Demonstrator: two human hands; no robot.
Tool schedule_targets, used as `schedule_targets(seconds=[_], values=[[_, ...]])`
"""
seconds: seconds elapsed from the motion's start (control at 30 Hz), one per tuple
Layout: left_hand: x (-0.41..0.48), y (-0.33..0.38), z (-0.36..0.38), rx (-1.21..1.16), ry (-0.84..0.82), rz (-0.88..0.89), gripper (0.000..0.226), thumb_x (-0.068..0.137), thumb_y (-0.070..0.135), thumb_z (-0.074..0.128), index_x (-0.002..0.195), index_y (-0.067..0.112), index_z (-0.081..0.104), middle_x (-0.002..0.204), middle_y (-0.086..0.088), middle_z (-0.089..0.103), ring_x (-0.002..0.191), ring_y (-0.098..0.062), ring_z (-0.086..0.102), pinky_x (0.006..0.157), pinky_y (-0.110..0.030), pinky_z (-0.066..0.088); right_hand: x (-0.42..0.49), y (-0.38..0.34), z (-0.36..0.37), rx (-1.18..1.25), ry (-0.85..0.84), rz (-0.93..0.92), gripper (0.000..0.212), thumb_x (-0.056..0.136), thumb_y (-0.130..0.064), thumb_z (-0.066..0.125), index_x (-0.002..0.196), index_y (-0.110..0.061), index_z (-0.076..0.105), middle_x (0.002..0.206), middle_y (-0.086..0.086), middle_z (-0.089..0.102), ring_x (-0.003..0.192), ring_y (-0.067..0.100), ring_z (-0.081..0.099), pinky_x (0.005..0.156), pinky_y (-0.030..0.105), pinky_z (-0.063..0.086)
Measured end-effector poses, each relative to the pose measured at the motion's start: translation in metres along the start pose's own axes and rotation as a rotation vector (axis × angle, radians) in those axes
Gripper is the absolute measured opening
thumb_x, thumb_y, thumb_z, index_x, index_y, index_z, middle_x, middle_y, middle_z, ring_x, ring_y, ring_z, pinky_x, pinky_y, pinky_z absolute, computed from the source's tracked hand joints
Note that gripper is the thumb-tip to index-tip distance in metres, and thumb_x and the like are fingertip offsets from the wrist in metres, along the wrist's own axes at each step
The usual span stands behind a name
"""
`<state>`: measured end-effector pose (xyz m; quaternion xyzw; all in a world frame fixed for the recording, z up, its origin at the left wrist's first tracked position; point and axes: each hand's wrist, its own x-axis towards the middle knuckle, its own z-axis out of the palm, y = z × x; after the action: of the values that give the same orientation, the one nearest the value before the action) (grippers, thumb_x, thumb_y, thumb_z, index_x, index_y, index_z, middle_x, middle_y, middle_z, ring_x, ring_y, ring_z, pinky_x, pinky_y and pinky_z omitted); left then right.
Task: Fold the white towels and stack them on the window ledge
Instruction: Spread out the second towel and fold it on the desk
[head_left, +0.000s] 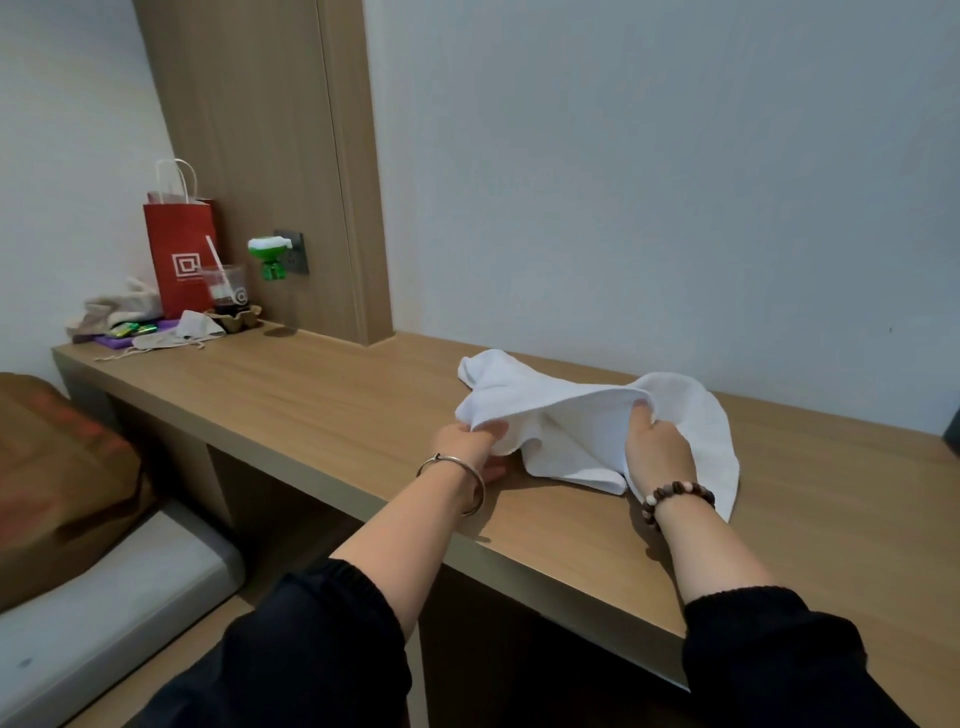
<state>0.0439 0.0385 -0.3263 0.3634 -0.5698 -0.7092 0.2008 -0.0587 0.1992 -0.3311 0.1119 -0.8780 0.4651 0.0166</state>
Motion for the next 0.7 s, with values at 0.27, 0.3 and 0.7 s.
schedule_targets(seconds=[0.27, 0.3, 0.7], values=[[-0.007, 0.011, -0.043, -0.15, 0.02, 0.062, 0.009, 0.093, 0.004, 0.054, 0.085, 0.002, 0.058, 0.05, -0.006, 0.059, 0.031, -0.004, 0.046, 0.033, -0.012, 0.036, -0.006, 0.005, 0.002, -0.432, -0.271, -0.141, 0.06, 0.098, -0.054, 0.007, 0.105, -0.022, 0.057, 0.102, 0.004, 0.061, 0.114, 0.028, 0.05, 0.111, 0.058, 0.012], [-0.004, 0.017, -0.054, -0.25, 0.072, 0.084, 0.008, 0.093, 0.001, 0.053, 0.086, 0.003, 0.058, 0.046, -0.004, 0.058, 0.032, -0.005, 0.048, 0.034, -0.012, 0.037, -0.006, 0.005, 0.002, -0.443, -0.273, -0.165, 0.051, 0.1, -0.048, 0.01, 0.112, -0.027, 0.054, 0.11, 0.004, 0.062, 0.117, 0.028, 0.049, 0.111, 0.059, 0.011], [0.009, 0.033, -0.075, 1.369, 0.105, 1.359, 0.02, 0.073, 0.006, 0.053, 0.077, 0.009, 0.072, 0.101, -0.01, 0.066, 0.099, -0.033, 0.057, 0.091, -0.04, 0.047, -0.006, 0.008, 0.0, -0.519, -0.306, -0.287, 0.051, 0.098, -0.032, 0.035, 0.148, -0.03, 0.023, 0.155, -0.004, 0.025, 0.143, 0.02, 0.02, 0.114, 0.057, 0.006]])
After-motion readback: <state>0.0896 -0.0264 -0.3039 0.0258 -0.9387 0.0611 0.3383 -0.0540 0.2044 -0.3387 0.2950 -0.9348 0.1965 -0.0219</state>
